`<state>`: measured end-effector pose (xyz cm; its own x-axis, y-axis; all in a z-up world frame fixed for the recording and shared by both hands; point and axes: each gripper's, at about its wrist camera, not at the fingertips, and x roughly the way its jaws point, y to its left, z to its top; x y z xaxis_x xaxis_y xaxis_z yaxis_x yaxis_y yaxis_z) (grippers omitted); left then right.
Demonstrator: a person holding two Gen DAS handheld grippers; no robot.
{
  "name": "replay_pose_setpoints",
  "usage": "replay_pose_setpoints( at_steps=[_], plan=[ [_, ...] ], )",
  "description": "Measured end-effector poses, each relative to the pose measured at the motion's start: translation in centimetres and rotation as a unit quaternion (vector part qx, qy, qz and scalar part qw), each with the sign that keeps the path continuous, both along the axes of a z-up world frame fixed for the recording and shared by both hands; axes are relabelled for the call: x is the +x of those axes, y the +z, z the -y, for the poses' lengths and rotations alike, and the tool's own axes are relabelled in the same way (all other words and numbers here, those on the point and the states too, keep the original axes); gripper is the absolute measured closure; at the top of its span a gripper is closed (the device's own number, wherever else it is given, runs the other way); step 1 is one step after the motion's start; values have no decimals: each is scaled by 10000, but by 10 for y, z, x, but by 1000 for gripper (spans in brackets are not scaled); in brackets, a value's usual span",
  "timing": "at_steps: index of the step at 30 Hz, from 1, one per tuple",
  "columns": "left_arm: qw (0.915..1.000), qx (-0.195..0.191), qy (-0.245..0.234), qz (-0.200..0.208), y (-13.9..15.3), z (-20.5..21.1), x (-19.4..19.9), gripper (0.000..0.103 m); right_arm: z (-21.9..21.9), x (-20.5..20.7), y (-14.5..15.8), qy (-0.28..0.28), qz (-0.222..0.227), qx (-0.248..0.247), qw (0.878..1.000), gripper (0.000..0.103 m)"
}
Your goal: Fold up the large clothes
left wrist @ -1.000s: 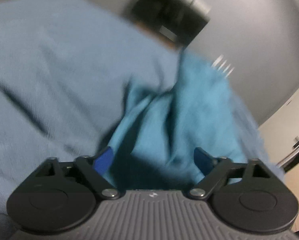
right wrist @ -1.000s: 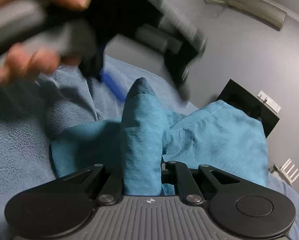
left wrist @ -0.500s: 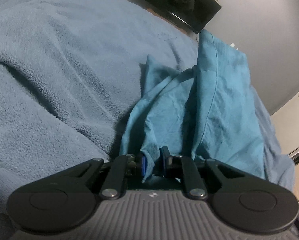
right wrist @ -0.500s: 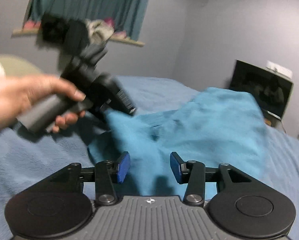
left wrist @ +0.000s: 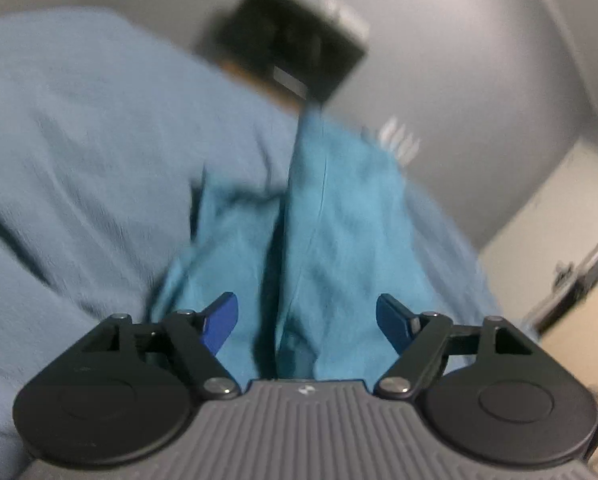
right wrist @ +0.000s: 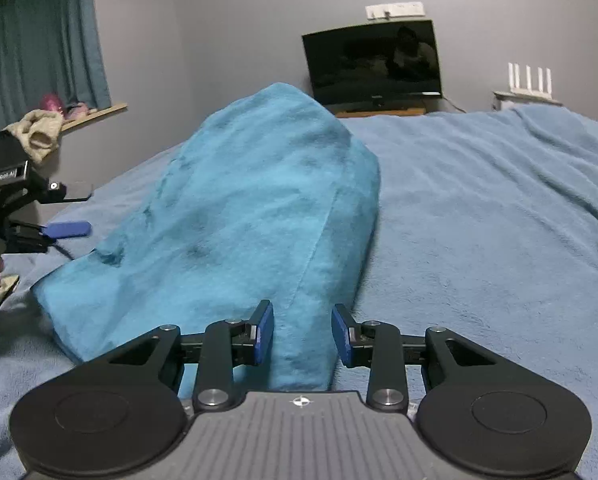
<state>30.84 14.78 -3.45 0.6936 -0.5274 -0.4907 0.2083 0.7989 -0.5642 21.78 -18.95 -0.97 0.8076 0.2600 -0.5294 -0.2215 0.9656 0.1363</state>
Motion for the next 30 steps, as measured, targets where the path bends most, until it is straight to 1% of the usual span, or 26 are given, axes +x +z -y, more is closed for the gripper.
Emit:
replay_pose_setpoints(
  at_steps=[2,4,5,7,8,9,12,13,16,17,18,19,20,21,22,23,24,26,27,28,29,30],
  plan=[
    [9982,358,-166,-457,-14,9,7,28,3,0,4,22,31,-63,10000,67],
    [9958,403,-378,-725,-22,10,6,28,5,0,5,-11,63,-66,10000,67],
    [9954,408,-478,-718,-23,11,2,29,5,1,4,-35,88,-75,9999,66],
    [9941,475,-725,-654,-20,14,-5,76,0,11,-4,-45,89,-7,9999,66],
    [9938,455,-742,-690,-20,12,-11,93,-2,12,-5,-26,106,23,9999,67],
    [9947,411,-660,-668,-20,6,-17,96,-6,15,-7,1,120,22,9999,67],
    [9969,3,-428,-663,-21,-11,-30,99,-23,24,-10,153,156,-126,9997,65],
    [9971,-75,-344,-682,-21,-18,-36,99,-27,27,-12,216,170,-177,9995,65],
    [9965,-92,-42,-831,-29,-34,-48,99,-40,33,-17,421,202,-272,9985,60],
    [9963,-124,-17,-855,-29,-36,-50,99,-43,33,-16,498,235,-316,9980,59],
    [9962,-171,-8,-851,-29,-38,-50,99,-44,33,-13,536,328,-260,9977,59],
    [9963,-206,-12,-830,-29,-40,-52,99,-40,31,-8,523,434,-64,9977,59],
    [9967,-230,-28,-777,-28,-40,-52,99,-34,30,-3,464,569,148,9972,62],
    [9968,-243,-37,-754,-28,-40,-52,99,-30,32,3,335,706,223,9967,62],
    [9967,-252,-25,-774,-29,-40,-50,99,-28,36,7,184,816,116,9964,61],
    [9965,-258,-20,-796,-31,-41,-48,99,-28,44,8,72,834,-76,9965,61],
    [9964,-272,-35,-797,-31,-41,-47,99,-30,54,9,-20,776,-257,9966,63],
    [9967,-300,-40,-754,-30,-39,-47,99,-37,76,7,92,640,-299,9975,65],
    [9969,-295,-51,-729,-29,-40,-50,99,-45,86,6,137,621,-411,9971,64],
    [9970,-300,-49,-705,-30,-42,-51,99,-55,96,4,159,675,-613,9957,62],
    [9972,-318,-41,-674,-29,-43,-52,99,-64,105,2,154,754,-800,9938,58],
    [9972,-348,-32,-662,-29,-44,-53,99,-72,115,0,124,808,-963,9920,58]
  ],
)
